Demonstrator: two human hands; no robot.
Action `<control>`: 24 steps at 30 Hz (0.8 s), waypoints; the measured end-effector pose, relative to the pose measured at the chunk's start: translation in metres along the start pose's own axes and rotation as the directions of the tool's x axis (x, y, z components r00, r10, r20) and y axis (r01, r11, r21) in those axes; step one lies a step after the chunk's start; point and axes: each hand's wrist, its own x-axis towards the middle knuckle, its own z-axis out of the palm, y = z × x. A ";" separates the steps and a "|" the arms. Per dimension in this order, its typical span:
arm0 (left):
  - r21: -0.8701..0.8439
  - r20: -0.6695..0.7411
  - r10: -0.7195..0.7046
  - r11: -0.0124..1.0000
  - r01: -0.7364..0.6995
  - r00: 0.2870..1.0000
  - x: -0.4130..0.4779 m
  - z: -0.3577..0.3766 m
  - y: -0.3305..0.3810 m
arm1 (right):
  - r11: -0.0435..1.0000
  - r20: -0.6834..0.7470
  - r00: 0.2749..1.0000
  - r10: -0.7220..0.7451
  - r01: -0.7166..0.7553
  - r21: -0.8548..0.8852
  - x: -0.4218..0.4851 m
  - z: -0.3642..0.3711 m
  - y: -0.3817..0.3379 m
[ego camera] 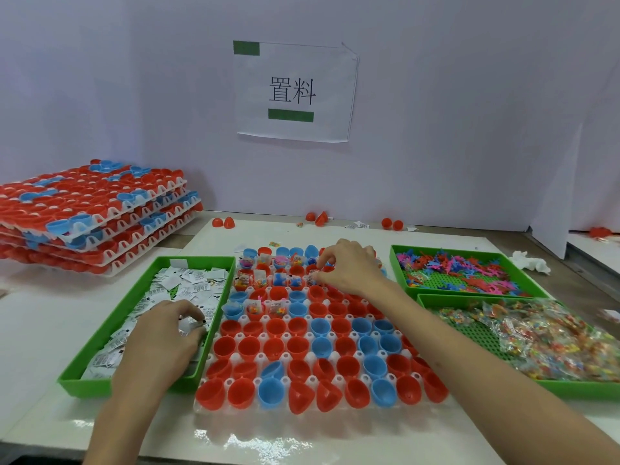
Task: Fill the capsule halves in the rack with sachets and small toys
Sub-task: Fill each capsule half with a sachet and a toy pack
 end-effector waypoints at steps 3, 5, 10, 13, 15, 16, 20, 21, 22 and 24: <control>0.013 0.003 0.003 1.000 -0.003 1.000 0.000 0.000 0.000 | 0.999 -0.034 0.999 -0.021 0.022 0.033 0.000 0.002 -0.001; 0.015 -0.001 0.009 1.000 -0.009 1.000 0.000 0.000 0.001 | 0.998 -0.055 0.998 -0.036 0.039 0.049 -0.001 0.002 -0.002; -0.002 -0.001 -0.004 1.000 0.004 1.000 0.000 0.000 0.000 | 0.996 -0.075 0.994 -0.080 0.083 0.042 -0.001 0.002 -0.005; -0.004 -0.004 0.000 1.000 0.000 1.000 0.000 0.000 0.000 | 0.996 -0.046 0.996 -0.083 0.083 0.011 0.000 0.004 -0.005; -0.011 -0.008 0.001 1.000 -0.001 1.000 0.000 0.000 0.000 | 0.997 -0.030 0.996 -0.083 0.082 -0.003 0.000 0.005 -0.006; -0.011 -0.012 0.004 1.000 -0.004 1.000 0.000 0.001 0.000 | 0.996 -0.025 0.996 -0.084 0.084 -0.009 0.001 0.005 -0.006; 0.021 -0.027 0.030 0.999 -0.029 0.999 0.001 0.001 -0.001 | 0.997 0.004 0.997 -0.083 0.083 0.002 0.002 0.003 -0.004; 0.017 -0.025 0.027 1.000 -0.026 0.999 0.001 0.001 -0.001 | 0.997 0.008 0.997 -0.082 0.081 0.018 0.002 0.002 -0.003; 0.015 -0.024 0.023 1.000 -0.023 0.999 0.001 0.001 -0.001 | 0.996 0.005 0.997 -0.079 0.079 0.044 0.002 0.000 -0.002; 0.021 -0.018 0.018 1.000 -0.017 1.000 0.001 0.001 -0.001 | 0.990 -0.032 0.997 -0.063 0.067 0.126 0.001 -0.007 0.001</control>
